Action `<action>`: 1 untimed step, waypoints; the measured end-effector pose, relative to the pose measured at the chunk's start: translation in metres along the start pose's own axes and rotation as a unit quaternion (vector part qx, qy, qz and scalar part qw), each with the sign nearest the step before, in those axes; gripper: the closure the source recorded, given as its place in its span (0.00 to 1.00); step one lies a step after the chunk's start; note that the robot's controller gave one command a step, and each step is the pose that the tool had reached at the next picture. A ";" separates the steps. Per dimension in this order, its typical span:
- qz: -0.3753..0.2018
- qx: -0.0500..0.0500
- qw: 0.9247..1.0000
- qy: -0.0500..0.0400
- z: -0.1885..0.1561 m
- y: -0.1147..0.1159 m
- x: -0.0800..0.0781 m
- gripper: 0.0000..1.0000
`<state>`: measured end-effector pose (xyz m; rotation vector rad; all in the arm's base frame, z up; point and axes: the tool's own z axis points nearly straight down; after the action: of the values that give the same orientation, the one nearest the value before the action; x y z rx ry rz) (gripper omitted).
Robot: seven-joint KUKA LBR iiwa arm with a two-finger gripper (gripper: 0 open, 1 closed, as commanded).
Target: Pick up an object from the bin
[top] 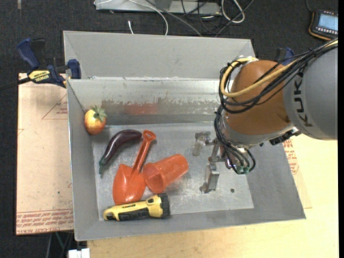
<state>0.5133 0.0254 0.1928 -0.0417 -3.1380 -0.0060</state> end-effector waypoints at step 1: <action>-0.016 0.002 1.000 -0.006 0.003 -0.016 0.004 0.00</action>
Offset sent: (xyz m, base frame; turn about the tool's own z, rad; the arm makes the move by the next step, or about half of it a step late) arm 0.0450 0.0467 -0.0553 -0.0241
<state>0.5086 0.0094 0.1900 0.0099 -3.1503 0.0017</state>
